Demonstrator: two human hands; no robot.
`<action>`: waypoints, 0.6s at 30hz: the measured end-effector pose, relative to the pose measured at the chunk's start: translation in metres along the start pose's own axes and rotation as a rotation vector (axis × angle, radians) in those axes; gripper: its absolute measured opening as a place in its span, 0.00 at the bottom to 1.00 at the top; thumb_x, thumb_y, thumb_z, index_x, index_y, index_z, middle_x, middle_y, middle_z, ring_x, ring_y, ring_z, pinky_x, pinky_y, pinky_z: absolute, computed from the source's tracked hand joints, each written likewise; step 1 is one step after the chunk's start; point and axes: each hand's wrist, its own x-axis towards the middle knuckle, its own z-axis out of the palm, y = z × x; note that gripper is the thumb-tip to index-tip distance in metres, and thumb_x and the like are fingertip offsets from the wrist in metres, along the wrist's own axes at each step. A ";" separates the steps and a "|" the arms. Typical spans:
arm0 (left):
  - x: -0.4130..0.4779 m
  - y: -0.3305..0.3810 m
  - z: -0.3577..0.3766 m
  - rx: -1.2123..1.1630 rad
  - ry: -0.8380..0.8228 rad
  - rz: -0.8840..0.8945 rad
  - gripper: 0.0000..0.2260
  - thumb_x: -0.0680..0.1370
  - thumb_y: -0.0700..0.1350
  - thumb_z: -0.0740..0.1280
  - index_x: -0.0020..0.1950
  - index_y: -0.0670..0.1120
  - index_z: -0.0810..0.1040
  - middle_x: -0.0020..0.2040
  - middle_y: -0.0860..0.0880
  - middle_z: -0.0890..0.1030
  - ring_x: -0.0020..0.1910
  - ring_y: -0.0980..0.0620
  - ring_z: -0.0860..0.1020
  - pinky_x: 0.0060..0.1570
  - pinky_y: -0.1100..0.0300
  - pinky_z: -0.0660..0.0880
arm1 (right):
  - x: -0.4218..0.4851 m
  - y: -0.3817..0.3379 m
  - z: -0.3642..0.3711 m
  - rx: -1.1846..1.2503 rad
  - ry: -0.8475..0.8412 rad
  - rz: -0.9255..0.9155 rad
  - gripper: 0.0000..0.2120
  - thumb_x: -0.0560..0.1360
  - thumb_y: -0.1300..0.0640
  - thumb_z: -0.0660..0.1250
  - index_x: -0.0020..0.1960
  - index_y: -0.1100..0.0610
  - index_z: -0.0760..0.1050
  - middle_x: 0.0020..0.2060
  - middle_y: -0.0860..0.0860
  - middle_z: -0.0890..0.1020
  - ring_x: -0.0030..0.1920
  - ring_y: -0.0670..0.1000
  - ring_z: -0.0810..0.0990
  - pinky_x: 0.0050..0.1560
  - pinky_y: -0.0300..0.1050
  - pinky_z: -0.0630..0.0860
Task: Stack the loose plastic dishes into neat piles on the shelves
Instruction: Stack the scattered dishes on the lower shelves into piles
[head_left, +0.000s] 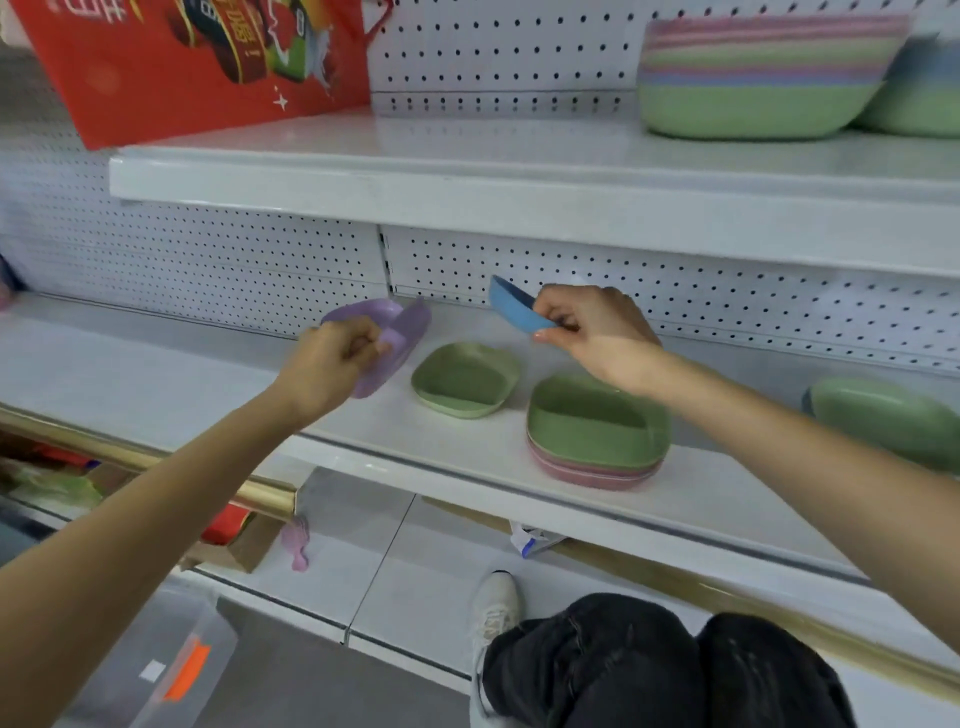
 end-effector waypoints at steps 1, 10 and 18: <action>0.001 0.010 0.001 0.027 0.007 0.038 0.10 0.78 0.46 0.64 0.40 0.43 0.77 0.30 0.43 0.75 0.32 0.47 0.69 0.32 0.60 0.64 | -0.008 0.006 -0.011 -0.036 -0.004 -0.003 0.04 0.74 0.54 0.67 0.44 0.53 0.72 0.41 0.47 0.82 0.45 0.54 0.81 0.51 0.51 0.76; -0.002 0.120 0.052 0.101 0.006 0.353 0.10 0.76 0.48 0.65 0.51 0.47 0.84 0.41 0.38 0.83 0.45 0.39 0.82 0.45 0.50 0.76 | -0.116 0.092 -0.119 -0.162 -0.021 0.149 0.06 0.73 0.54 0.69 0.49 0.45 0.79 0.40 0.42 0.82 0.44 0.50 0.79 0.50 0.49 0.73; -0.030 0.231 0.133 0.065 -0.094 0.580 0.12 0.75 0.52 0.61 0.52 0.55 0.83 0.36 0.39 0.81 0.39 0.34 0.79 0.42 0.53 0.75 | -0.211 0.190 -0.143 -0.329 -0.084 0.444 0.12 0.76 0.51 0.66 0.58 0.45 0.79 0.58 0.47 0.81 0.59 0.53 0.76 0.58 0.45 0.71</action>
